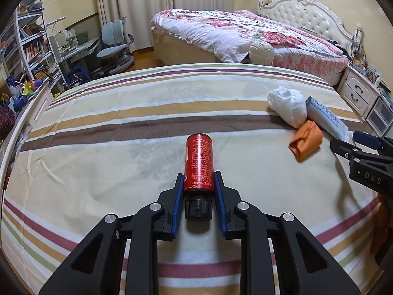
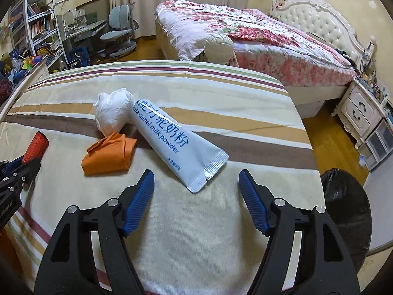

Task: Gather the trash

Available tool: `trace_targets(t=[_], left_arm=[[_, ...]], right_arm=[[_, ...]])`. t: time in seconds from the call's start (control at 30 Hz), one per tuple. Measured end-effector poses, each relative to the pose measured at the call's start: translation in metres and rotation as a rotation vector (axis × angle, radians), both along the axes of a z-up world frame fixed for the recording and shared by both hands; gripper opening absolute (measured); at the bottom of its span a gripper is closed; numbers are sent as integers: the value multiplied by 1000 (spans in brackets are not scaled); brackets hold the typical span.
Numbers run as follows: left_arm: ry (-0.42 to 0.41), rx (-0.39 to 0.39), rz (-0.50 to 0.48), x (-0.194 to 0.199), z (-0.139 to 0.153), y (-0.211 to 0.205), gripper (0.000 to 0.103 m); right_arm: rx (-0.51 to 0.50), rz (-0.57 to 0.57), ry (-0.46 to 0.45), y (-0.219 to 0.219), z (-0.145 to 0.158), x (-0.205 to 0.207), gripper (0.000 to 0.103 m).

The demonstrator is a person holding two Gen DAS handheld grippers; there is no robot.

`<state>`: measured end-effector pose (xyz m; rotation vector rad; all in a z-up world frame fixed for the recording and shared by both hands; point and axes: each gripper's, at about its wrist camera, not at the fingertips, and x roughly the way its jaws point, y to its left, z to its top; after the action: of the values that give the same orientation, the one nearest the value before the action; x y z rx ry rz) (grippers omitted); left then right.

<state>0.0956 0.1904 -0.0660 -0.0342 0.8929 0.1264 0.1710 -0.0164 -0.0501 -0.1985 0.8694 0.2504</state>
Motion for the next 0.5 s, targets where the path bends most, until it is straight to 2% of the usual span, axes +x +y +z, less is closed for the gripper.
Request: trace_targets(t=[0.27, 0.33, 0.5], left_arm=[[-1, -4, 4, 6, 0, 6, 25], [-1, -4, 5, 7, 0, 7, 25], [-2, -8, 6, 8, 0, 8, 25]], right_arm=[[-16, 31, -4, 16, 1, 22, 69], [-1, 38, 4, 17, 0, 23, 55], [14, 39, 3, 17, 1, 19, 46]])
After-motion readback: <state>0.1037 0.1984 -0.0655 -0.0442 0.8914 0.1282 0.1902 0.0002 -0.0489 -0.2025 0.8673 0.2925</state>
